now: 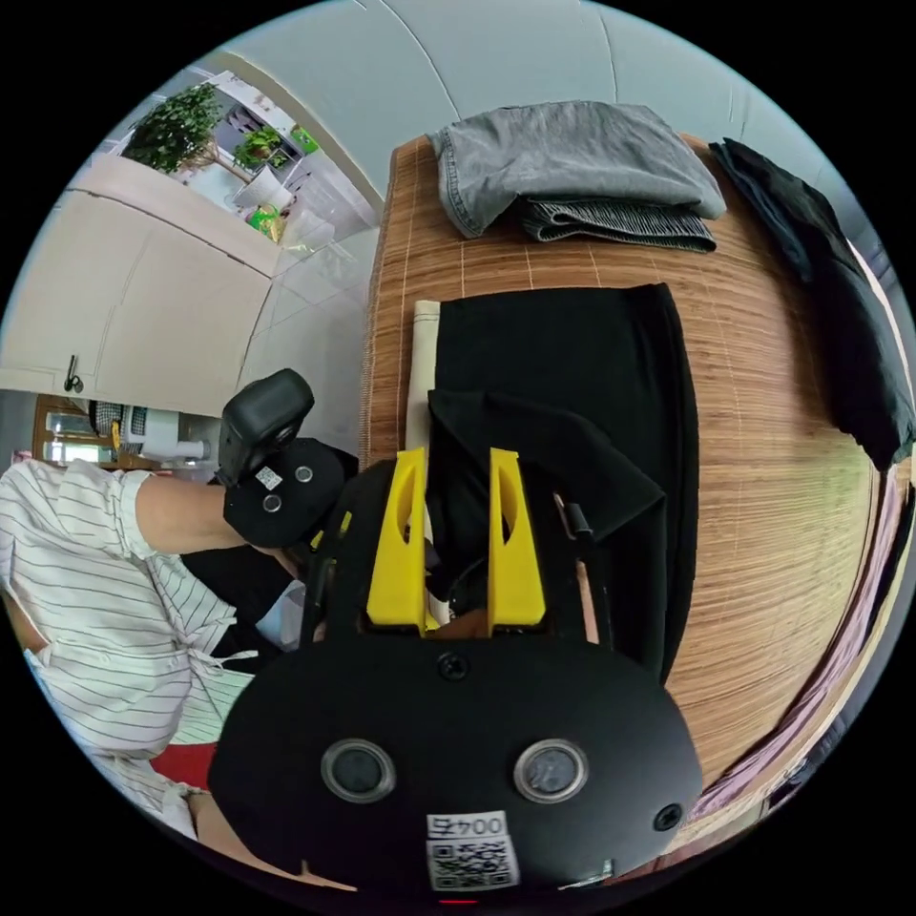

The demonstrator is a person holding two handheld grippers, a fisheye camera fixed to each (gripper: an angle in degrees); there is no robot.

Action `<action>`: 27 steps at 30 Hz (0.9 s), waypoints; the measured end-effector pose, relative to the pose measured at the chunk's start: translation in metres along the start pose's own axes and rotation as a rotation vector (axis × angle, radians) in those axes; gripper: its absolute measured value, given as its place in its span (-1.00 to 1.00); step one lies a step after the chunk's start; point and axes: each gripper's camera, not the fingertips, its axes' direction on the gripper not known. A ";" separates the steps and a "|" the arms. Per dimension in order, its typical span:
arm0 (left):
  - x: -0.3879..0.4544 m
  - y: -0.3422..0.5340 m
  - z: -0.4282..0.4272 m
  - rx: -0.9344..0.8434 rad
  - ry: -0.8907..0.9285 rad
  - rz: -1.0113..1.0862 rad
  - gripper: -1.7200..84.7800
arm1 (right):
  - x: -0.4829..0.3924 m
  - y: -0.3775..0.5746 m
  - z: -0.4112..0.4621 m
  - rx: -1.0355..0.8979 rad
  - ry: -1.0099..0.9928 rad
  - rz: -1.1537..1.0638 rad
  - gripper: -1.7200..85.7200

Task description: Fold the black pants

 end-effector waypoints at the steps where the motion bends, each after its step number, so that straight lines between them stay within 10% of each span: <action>1: -0.001 0.000 -0.001 -0.001 0.001 0.000 -0.88 | -0.005 -0.003 0.006 -0.041 0.044 -0.038 -0.70; 12: -0.006 0.010 -0.035 0.018 0.005 0.015 -0.89 | -0.015 0.013 0.025 -0.131 0.321 -0.124 -0.91; 27: -0.094 -0.015 -0.236 0.338 0.107 -0.113 -0.91 | 0.111 0.127 -0.174 0.726 -0.305 0.529 -0.91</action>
